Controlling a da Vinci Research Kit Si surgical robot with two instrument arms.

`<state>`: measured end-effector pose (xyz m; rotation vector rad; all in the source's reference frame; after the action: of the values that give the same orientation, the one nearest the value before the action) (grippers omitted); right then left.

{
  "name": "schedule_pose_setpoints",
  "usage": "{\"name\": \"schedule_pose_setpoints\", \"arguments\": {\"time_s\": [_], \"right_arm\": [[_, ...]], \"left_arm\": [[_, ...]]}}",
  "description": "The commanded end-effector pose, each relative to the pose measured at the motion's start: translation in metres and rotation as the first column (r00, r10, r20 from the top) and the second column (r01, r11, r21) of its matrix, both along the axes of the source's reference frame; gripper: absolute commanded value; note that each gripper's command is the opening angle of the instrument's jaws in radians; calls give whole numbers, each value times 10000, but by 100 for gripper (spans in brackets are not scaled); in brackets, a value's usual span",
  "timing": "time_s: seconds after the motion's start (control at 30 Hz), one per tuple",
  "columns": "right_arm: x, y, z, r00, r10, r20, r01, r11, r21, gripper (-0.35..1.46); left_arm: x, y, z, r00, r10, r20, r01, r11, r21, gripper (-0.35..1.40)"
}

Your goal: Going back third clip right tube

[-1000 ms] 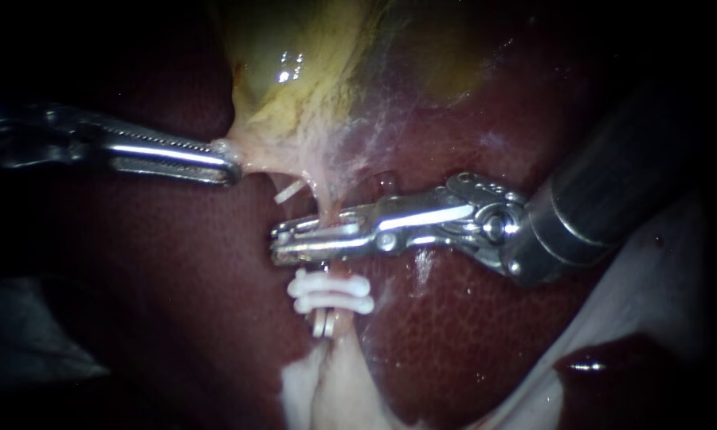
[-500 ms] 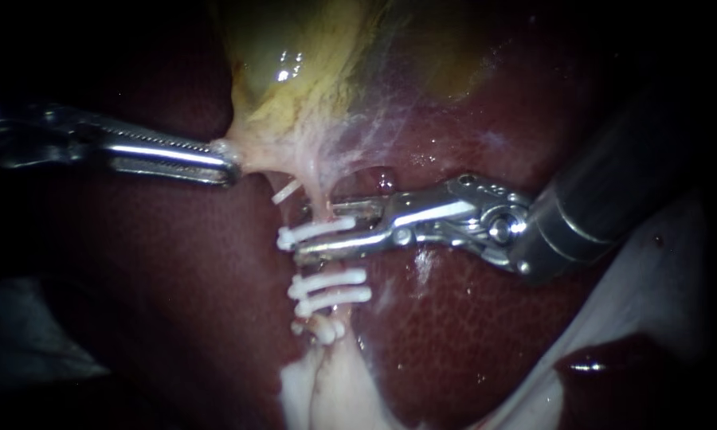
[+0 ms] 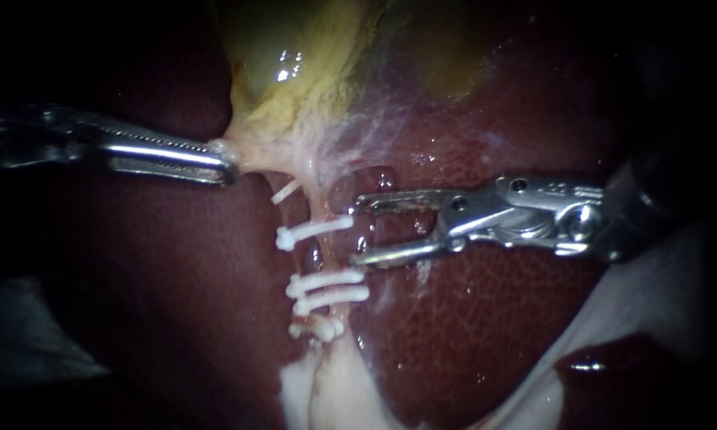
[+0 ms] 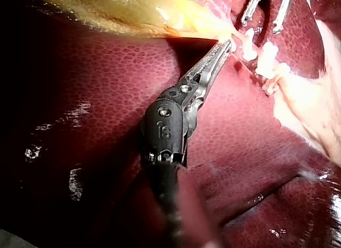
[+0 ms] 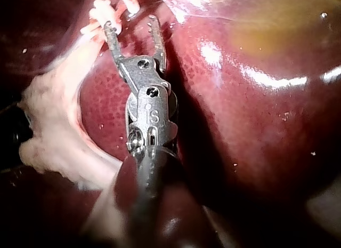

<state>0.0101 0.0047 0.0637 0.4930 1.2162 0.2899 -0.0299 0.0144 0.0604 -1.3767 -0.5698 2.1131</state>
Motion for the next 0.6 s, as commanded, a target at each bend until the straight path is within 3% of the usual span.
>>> {"name": "schedule_pose_setpoints", "arguments": {"time_s": [0.03, 0.3, 0.6], "right_arm": [[-6, 0, -6, 10000, -58, -19, 58, 9994, -336, 50], [-49, 1, -45, 9993, -319, 200, 344, 9893, -1418, 50], [-67, 2, -50, 9990, -418, 176, 440, 9878, -1493, 50]], "left_arm": [[0, 0, 1, 10000, 4, 3, -4, 10000, 2, -35], [1, 1, 3, 10000, 11, 7, -11, 10000, 1, -35], [-1, 4, 11, 10000, 5, 1, -5, 10000, -14, -35]]}}
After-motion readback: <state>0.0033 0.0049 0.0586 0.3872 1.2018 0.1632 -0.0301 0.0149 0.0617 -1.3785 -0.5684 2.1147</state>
